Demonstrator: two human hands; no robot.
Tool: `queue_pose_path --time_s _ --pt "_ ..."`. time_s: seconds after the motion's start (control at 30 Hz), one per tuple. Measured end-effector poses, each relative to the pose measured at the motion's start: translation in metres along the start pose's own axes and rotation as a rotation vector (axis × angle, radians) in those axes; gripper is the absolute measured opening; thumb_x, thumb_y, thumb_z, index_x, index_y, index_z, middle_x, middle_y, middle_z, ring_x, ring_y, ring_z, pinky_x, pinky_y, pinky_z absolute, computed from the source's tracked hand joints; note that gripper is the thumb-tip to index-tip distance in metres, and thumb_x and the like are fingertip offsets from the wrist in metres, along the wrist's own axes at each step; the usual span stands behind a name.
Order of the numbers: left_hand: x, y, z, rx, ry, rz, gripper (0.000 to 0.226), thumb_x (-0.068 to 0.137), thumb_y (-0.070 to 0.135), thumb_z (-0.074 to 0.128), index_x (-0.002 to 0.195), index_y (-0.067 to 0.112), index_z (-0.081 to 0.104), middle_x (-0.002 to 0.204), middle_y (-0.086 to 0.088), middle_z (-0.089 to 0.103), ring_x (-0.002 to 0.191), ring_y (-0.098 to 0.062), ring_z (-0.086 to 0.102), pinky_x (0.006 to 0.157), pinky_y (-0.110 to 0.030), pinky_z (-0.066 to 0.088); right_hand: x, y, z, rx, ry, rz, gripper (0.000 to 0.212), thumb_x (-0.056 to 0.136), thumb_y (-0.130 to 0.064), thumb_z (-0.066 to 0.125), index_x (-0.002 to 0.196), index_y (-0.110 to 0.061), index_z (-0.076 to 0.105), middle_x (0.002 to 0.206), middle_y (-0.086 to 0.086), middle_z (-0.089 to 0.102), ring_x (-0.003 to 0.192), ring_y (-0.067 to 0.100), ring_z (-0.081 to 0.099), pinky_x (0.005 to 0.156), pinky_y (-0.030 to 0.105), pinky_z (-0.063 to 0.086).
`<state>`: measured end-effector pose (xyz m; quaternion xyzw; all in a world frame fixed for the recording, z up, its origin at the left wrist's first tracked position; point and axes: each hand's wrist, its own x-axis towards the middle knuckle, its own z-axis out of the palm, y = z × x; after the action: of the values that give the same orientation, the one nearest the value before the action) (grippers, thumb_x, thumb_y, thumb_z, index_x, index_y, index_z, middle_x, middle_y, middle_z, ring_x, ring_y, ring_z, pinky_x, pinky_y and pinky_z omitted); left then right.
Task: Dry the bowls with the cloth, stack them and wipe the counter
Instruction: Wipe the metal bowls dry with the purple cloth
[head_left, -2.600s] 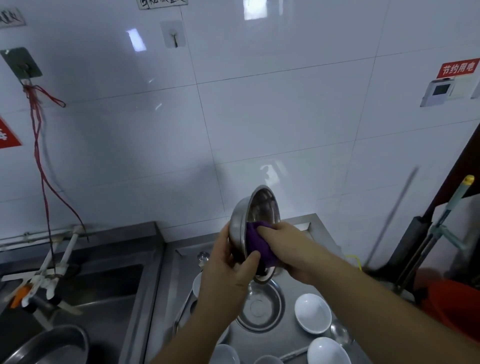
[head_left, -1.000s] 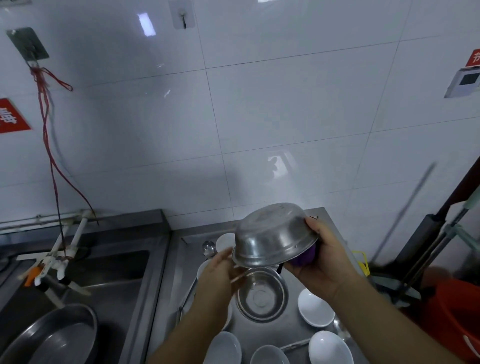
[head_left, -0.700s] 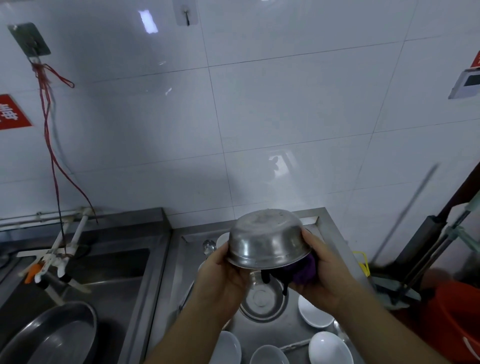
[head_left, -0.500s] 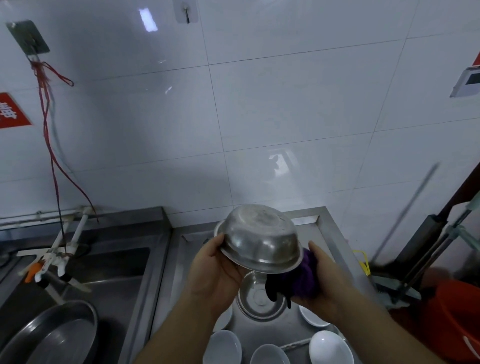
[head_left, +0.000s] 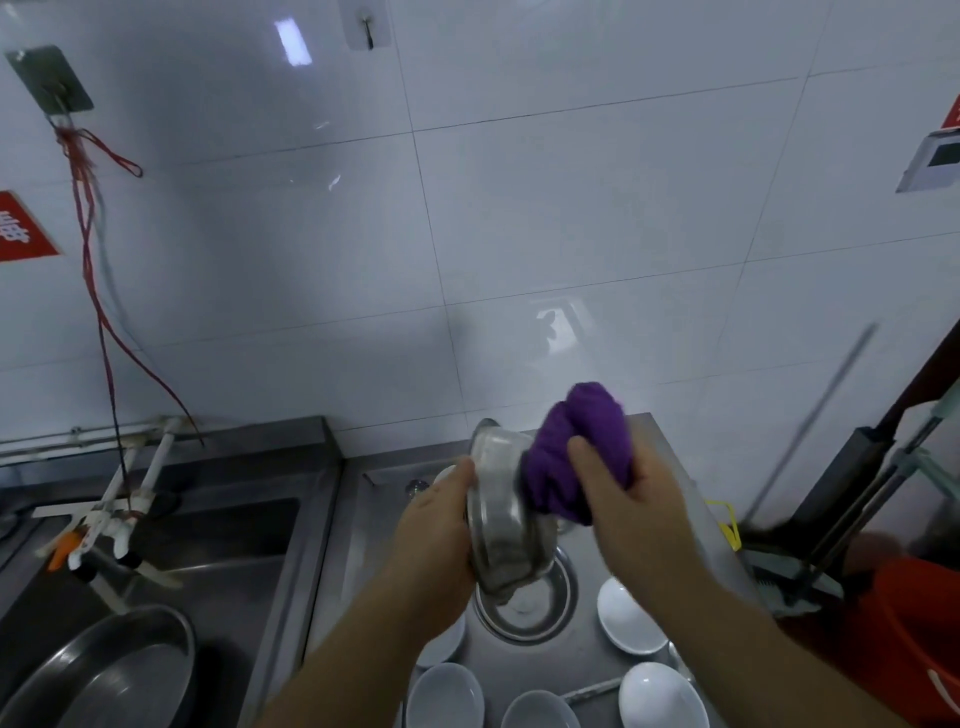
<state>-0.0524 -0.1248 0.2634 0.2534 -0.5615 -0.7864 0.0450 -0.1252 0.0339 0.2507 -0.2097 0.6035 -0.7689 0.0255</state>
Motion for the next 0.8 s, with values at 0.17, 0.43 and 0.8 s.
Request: queue_pose_path --time_s 0.17,0.43,0.8 --pt "-0.007 -0.007 0.004 0.085 -0.044 0.033 0.029 0.109 0.022 0.045 0.117 0.004 0.067 0.095 -0.02 0.078 0.089 -0.032 0.078 0.073 -0.041 0.065 -0.007 0.0 -0.001 -0.791 -0.415 -0.519 0.045 0.101 -0.047 0.061 0.144 -0.033 0.057 0.149 -0.017 0.056 0.148 0.013 0.043 0.12 0.035 0.038" --pt "-0.015 -0.017 -0.011 0.268 -0.141 0.18 0.041 0.092 0.055 0.048 0.112 0.033 0.077 0.108 -0.007 0.08 0.104 -0.026 0.077 0.086 -0.036 0.063 0.01 -0.02 0.002 -0.866 -0.449 -0.459 0.04 0.094 -0.045 0.064 0.133 -0.038 0.065 0.127 -0.02 0.071 0.121 -0.003 0.061 0.108 0.023 0.045" --pt "-0.03 -0.014 -0.013 0.431 -0.132 0.344 0.044 0.107 0.041 0.043 0.067 0.028 0.057 0.061 0.009 0.055 0.056 -0.006 0.052 0.054 -0.015 0.045 0.046 -0.008 -0.007 -0.284 -0.132 0.238 0.025 0.094 -0.027 0.063 0.095 -0.003 0.071 0.077 0.01 0.07 0.07 0.029 0.061 0.064 0.032 0.051"
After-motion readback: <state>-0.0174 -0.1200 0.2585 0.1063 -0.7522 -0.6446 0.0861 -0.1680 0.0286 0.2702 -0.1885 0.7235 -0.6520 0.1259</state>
